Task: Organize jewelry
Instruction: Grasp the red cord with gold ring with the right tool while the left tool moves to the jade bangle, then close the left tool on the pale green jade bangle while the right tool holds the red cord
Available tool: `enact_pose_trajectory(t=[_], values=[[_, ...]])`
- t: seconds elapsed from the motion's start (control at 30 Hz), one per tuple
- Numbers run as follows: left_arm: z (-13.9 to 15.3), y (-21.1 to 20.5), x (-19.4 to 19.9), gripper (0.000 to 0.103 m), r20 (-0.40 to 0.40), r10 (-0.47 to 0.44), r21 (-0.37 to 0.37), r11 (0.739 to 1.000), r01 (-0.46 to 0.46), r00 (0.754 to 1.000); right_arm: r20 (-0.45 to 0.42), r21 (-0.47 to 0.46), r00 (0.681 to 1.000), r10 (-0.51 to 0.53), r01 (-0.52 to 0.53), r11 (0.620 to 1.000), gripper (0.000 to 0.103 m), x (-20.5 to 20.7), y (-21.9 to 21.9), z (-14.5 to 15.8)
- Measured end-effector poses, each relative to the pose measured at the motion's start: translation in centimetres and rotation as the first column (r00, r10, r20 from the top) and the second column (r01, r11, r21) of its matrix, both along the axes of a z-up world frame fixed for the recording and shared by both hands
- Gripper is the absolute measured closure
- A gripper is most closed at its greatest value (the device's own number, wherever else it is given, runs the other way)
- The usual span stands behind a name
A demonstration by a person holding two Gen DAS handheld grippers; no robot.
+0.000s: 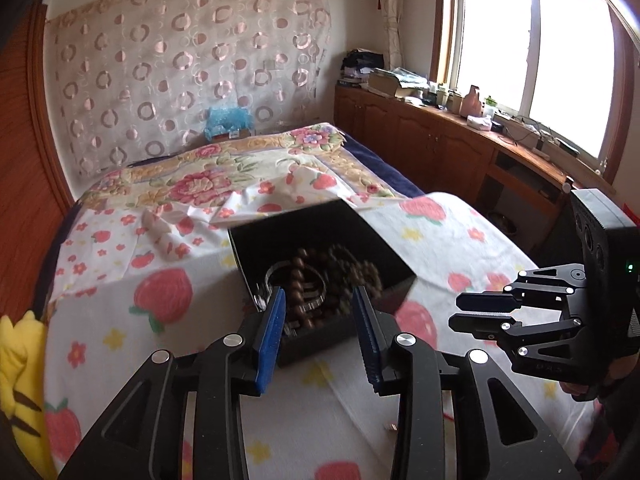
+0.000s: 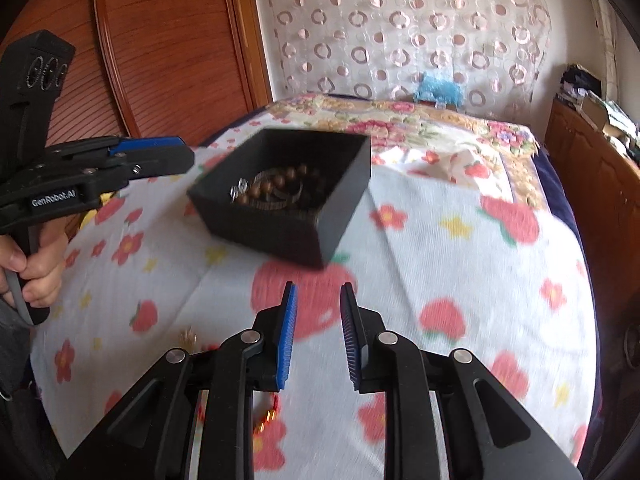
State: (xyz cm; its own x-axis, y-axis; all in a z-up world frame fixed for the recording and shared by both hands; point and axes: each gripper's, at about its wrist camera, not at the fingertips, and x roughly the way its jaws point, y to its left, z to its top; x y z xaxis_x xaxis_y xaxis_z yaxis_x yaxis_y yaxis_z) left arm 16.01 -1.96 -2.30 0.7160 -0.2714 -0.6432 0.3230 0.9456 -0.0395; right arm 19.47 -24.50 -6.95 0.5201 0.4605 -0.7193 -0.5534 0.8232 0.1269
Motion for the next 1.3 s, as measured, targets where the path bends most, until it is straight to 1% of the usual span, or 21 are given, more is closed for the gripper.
enact_pose_trajectory(t=[0.03, 0.1, 0.27, 0.4, 0.5, 0.6, 0.63, 0.7, 0.73, 0.8, 0.83, 1.0, 1.1, 1.2, 1.3], values=[[-0.3, 0.0, -0.6, 0.065, -0.006, 0.0, -0.002, 1.0, 0.0, 1.0, -0.003, -0.001, 1.0, -0.001, 0.001, 1.0, 0.079, -0.3, -0.1, -0.3], [-0.7, -0.1, -1.4, 0.062, -0.014, 0.002, -0.002, 1.0, -0.002, 1.0, -0.013, -0.003, 1.0, -0.003, 0.003, 1.0, 0.079, -1.3, -0.2, -0.7], [-2.2, -0.4, -3.5, 0.061, -0.042, 0.009, 0.009, 1.0, -0.009, 0.999, -0.038, -0.008, 0.999, 0.005, -0.005, 1.0, 0.079, -3.1, 0.0, -1.6], [-3.3, -0.5, -5.3, 0.061, -0.064, 0.009, 0.012, 1.0, -0.008, 0.998, -0.054, -0.039, 0.999, 0.009, -0.011, 0.999, 0.079, -4.4, 0.4, -2.5], [-3.5, -0.6, -6.4, 0.061, -0.065, 0.011, 0.014, 1.0, -0.01, 0.998, -0.051, -0.065, 0.999, -0.002, -0.002, 0.998, 0.079, -5.2, 0.4, -2.7], [-3.6, -0.9, -7.5, 0.058, -0.042, 0.023, 0.045, 0.999, -0.021, 0.999, -0.046, -0.072, 0.999, -0.003, 0.0, 0.997, 0.079, -5.9, 0.0, -2.8], [-3.6, -0.9, -7.8, 0.058, -0.043, 0.022, 0.042, 0.999, -0.02, 0.999, -0.047, -0.07, 0.999, -0.004, 0.0, 0.998, 0.079, -6.0, -0.2, -2.9], [-3.7, -1.0, -8.1, 0.057, -0.048, 0.022, 0.034, 0.999, -0.02, 0.999, -0.07, -0.043, 0.998, -0.001, -0.002, 0.999, 0.092, -6.2, -0.8, -3.0], [-3.7, -1.1, -8.3, 0.055, -0.048, 0.023, 0.036, 0.999, -0.021, 0.999, -0.08, -0.03, 0.997, -0.001, -0.001, 1.0, 0.095, -6.2, -1.2, -2.9], [-3.9, -1.4, -8.7, 0.05, -0.048, 0.022, 0.041, 0.999, -0.02, 0.999, -0.086, -0.006, 0.996, -0.008, 0.008, 1.0, 0.095, -6.6, -2.0, -2.7], [-4.0, -1.5, -8.8, 0.049, -0.049, 0.02, 0.043, 0.999, -0.017, 0.999, -0.08, 0.002, 0.997, -0.012, 0.012, 1.0, 0.095, -6.8, -2.3, -2.5], [-5.0, -3.3, -9.5, 0.048, -0.079, -0.019, 0.057, 0.998, 0.024, 0.997, -0.024, 0.07, 0.999, -0.029, 0.031, 0.997, 0.095, -8.7, -3.5, -0.9], [-5.6, -4.4, -9.6, 0.048, -0.1, -0.042, 0.066, 0.997, 0.049, 0.994, 0.009, 0.09, 0.999, -0.04, 0.039, 0.995, 0.095, -9.2, -3.8, 0.2], [-5.9, -4.9, -9.5, 0.035, -0.105, -0.051, 0.075, 0.995, 0.059, 0.993, 0.037, 0.117, 0.998, -0.056, 0.051, 0.992, 0.095, -9.2, -4.4, 1.4], [-5.9, -5.0, -9.5, 0.034, -0.109, -0.052, 0.069, 0.996, 0.06, 0.993, 0.053, 0.131, 0.996, -0.069, 0.061, 0.989, 0.095, -8.9, -4.7, 2.3]])
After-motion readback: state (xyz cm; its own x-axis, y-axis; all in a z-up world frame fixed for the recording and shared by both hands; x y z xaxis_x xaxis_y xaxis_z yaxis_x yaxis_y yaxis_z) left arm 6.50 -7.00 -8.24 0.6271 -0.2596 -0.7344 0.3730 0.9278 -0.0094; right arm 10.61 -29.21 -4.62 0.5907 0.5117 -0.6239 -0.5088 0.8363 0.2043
